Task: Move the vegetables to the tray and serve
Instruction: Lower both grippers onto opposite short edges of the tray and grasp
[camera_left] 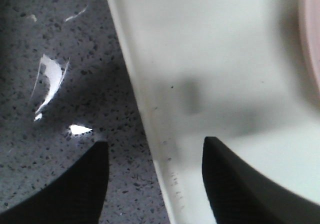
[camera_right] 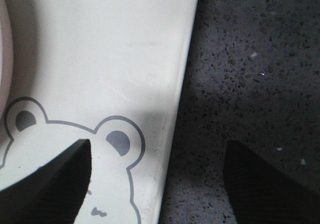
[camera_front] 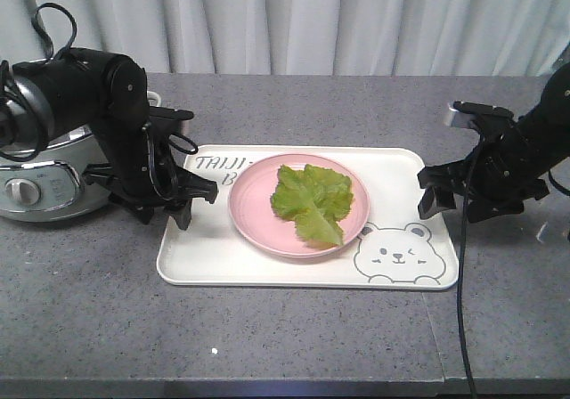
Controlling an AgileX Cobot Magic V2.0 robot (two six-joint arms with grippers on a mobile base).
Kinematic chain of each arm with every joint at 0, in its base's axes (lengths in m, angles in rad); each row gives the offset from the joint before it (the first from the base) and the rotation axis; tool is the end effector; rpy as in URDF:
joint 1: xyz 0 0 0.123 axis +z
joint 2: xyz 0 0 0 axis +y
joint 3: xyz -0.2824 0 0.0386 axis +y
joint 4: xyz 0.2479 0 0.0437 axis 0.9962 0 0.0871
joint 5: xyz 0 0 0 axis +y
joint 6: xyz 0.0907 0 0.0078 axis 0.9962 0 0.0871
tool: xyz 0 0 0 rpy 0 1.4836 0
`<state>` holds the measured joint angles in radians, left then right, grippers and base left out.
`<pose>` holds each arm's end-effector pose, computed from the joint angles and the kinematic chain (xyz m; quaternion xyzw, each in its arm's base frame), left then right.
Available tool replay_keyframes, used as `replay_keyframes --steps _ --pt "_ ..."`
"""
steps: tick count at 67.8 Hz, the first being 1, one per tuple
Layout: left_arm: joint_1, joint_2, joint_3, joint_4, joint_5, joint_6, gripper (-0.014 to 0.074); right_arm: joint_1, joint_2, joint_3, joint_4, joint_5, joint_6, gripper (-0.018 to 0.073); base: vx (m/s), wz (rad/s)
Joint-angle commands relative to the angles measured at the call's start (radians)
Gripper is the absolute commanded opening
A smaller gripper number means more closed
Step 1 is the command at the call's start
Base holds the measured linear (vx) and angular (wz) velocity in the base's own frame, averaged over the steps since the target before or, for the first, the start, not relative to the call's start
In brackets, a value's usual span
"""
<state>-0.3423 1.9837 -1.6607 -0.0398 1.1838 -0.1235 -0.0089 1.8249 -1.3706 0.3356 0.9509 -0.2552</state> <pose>0.3862 -0.1412 0.2390 0.1028 0.9917 -0.0359 0.0691 0.3746 0.0211 0.2328 -0.0416 0.9804 0.1294 0.1426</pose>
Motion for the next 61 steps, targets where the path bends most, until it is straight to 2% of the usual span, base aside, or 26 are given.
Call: replay_keyframes --steps 1,36,50,61 --pt "-0.001 -0.041 -0.026 -0.011 -0.017 -0.001 0.0393 -0.003 -0.038 -0.029 0.017 -0.024 -0.012 0.0528 0.0 0.0" --pt "-0.001 -0.012 -0.026 -0.011 -0.025 0.003 0.0393 -0.003 0.044 -0.029 0.019 0.014 -0.012 0.0502 0.0 0.0" --pt "-0.001 0.014 -0.026 -0.026 -0.017 0.008 0.038 -0.003 0.062 -0.029 0.02 0.031 -0.012 0.043 0.0 0.0" --pt "-0.001 0.033 -0.026 -0.107 -0.016 0.057 0.0299 -0.003 0.062 -0.029 0.022 0.032 -0.015 0.0334 0.0 0.0"
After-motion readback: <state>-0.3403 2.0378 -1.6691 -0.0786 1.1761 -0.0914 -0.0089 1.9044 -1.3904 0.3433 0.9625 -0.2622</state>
